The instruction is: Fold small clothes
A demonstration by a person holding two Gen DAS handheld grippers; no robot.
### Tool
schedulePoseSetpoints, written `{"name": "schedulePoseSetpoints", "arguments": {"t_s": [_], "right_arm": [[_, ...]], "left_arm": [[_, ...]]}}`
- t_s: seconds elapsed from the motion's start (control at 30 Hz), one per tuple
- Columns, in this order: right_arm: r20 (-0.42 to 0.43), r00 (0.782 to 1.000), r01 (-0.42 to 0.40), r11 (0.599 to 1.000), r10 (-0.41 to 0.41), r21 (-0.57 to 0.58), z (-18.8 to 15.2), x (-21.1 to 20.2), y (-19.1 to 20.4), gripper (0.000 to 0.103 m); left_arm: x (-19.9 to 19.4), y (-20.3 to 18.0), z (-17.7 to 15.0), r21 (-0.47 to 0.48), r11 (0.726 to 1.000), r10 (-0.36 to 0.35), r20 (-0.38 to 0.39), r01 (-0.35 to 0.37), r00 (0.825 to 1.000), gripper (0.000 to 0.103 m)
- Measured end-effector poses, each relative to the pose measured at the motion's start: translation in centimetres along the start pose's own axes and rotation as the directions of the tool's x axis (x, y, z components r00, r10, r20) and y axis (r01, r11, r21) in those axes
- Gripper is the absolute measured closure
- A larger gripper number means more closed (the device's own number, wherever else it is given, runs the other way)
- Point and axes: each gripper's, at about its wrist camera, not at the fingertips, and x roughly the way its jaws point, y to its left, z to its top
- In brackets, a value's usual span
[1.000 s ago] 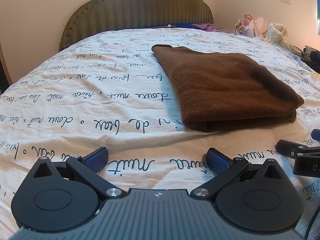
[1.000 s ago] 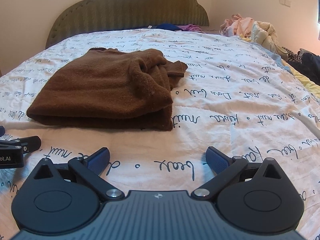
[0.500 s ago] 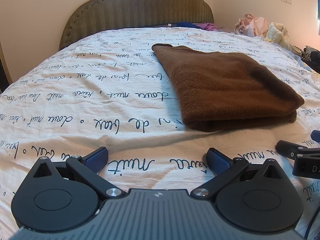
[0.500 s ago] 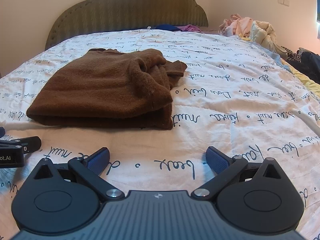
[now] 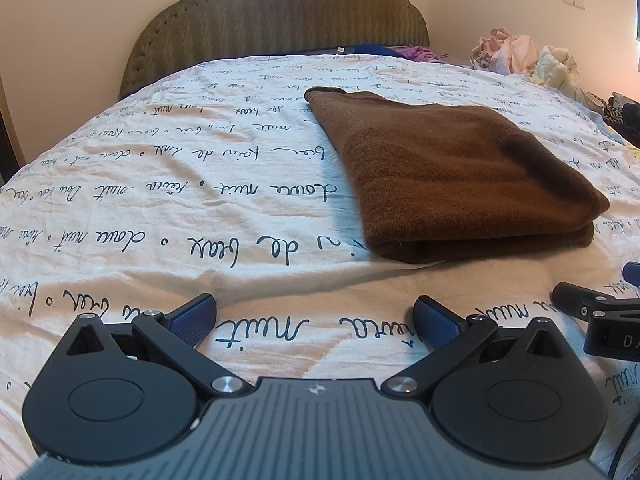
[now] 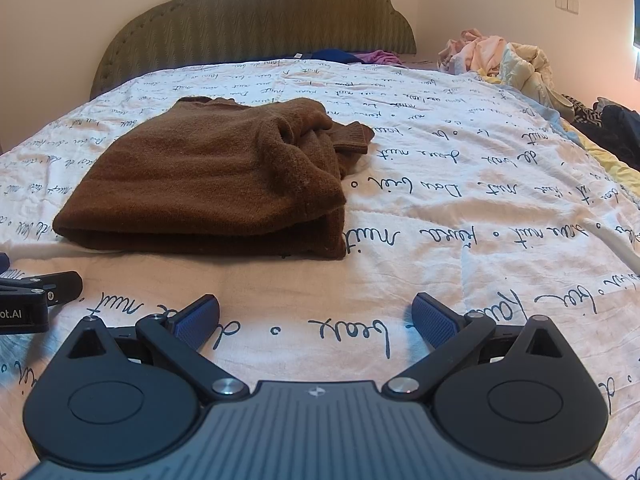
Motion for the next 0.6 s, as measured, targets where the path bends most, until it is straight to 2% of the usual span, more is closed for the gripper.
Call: {"name": "schedulePoseSetpoints", "arguments": {"t_s": [0.6], "right_arm": [[0.0,1.0,0.006,1.0,-0.006,0.004,-0.01,-0.12,0.05,0.0]], "left_arm": [[-0.08,0.0,0.02,0.0,1.0,-0.001,-0.001,0.001,1.0,0.0]]}}
